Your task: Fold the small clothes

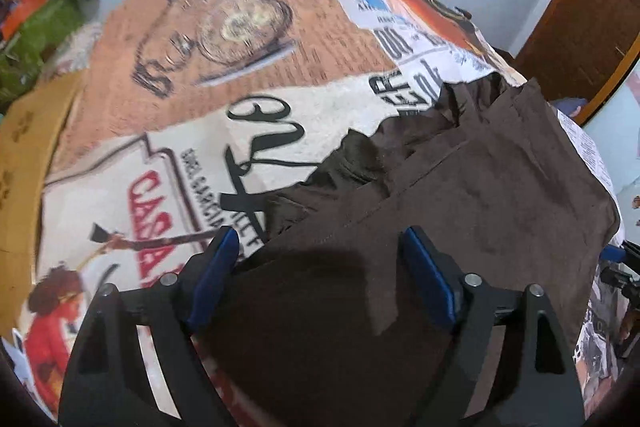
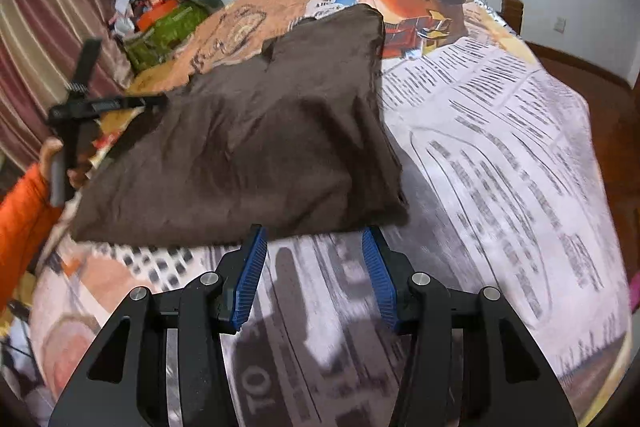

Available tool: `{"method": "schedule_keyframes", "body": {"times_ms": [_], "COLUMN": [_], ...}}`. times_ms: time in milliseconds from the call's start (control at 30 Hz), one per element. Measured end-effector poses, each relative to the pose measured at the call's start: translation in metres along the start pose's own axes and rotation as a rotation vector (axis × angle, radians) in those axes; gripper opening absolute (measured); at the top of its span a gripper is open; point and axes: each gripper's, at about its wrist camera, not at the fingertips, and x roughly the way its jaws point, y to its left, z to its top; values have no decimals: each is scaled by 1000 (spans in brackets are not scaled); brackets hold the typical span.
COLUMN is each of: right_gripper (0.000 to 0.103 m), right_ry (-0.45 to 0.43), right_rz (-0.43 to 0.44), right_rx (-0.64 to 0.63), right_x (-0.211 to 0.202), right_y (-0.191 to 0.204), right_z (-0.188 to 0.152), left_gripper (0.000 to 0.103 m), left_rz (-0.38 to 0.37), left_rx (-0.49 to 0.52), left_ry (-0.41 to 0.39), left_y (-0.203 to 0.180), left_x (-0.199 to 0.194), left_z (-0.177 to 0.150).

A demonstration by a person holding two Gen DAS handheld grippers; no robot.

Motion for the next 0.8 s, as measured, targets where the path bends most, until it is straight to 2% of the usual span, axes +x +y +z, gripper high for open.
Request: {"method": "schedule_keyframes", "body": {"times_ms": [67, 100, 133, 167, 267, 533, 667, 800], "right_gripper": [46, 45, 38, 30, 15, 11, 10, 10], "right_ry": [-14, -19, -28, -36, -27, -25, -36, -15], "right_rz": [22, 29, 34, 28, 11, -30, -67, -114], "right_rx": [33, 44, 52, 51, 33, -54, -75, -94], "right_x": [2, 3, 4, 4, 6, 16, 27, 38], "right_y": [-4, -5, -5, -6, -5, -2, 0, 8], "right_z": [5, 6, 6, 7, 8, 37, 66, 79], "left_gripper": [72, 45, 25, 18, 14, 12, 12, 12], "left_rz": [-16, -25, -44, -60, -51, 3, 5, -3], "left_rx": [-29, -46, -69, -94, -120, -171, -205, -235], "left_ry": [-8, -11, -9, -10, -12, 45, 89, 123], "left_y": [2, 3, 5, 7, 9, 9, -8, -31], "left_x": [2, 2, 0, -2, -12, -48, -71, -87], "left_z": [1, 1, 1, 1, -4, -47, -76, -99]}}
